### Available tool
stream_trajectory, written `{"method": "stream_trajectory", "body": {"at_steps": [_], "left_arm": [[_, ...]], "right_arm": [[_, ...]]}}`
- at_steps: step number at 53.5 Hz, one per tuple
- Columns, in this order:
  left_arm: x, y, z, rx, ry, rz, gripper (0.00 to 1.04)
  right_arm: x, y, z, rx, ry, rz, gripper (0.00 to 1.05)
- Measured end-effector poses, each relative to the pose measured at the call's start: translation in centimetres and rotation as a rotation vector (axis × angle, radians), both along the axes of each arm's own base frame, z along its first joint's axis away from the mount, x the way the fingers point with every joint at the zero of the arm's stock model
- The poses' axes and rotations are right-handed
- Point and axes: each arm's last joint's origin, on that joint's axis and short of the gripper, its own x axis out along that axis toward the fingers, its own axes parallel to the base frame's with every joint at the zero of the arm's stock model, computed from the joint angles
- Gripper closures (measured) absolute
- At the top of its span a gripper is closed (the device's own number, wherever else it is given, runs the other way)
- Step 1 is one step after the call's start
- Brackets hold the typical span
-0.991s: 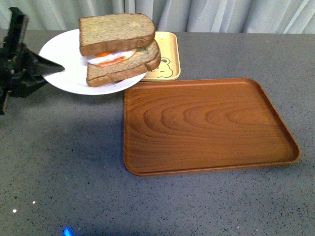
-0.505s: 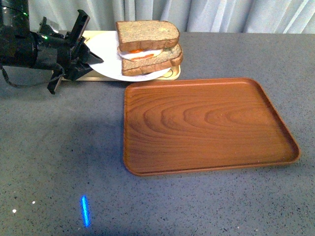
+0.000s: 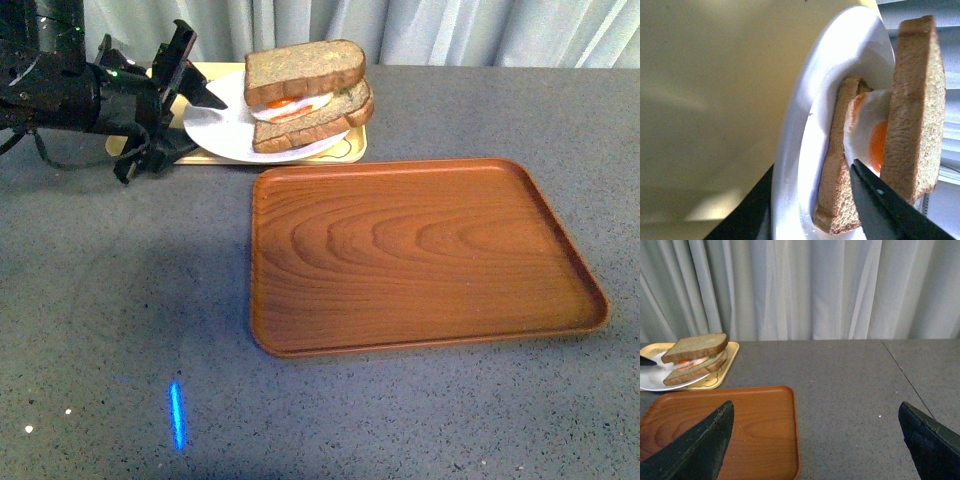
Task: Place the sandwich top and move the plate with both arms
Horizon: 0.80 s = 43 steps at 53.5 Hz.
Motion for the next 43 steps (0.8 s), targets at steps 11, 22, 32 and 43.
{"method": "stream_trajectory", "body": {"at_steps": [11,22,32,43], "left_arm": [[-2.4,2.7,0.5,-0.008,-0.031,0.012,0.27],[-8.5,7.0,1.7,-0.007,-0.096,0.033,0.10],[-17.3,10.9,3.8,0.045,-0.196,0.024,0.09],[-21.1,12.6,4.3,0.141,-0.285,0.029,0.10]], "right_arm": [[0.0,0.0,0.0,0.000,0.000,0.000,0.09],[0.0,0.0,0.0,0.000,0.000,0.000,0.09],[0.0,0.0,0.0,0.000,0.000,0.000,0.09],[0.0,0.0,0.0,0.000,0.000,0.000,0.09]]}}
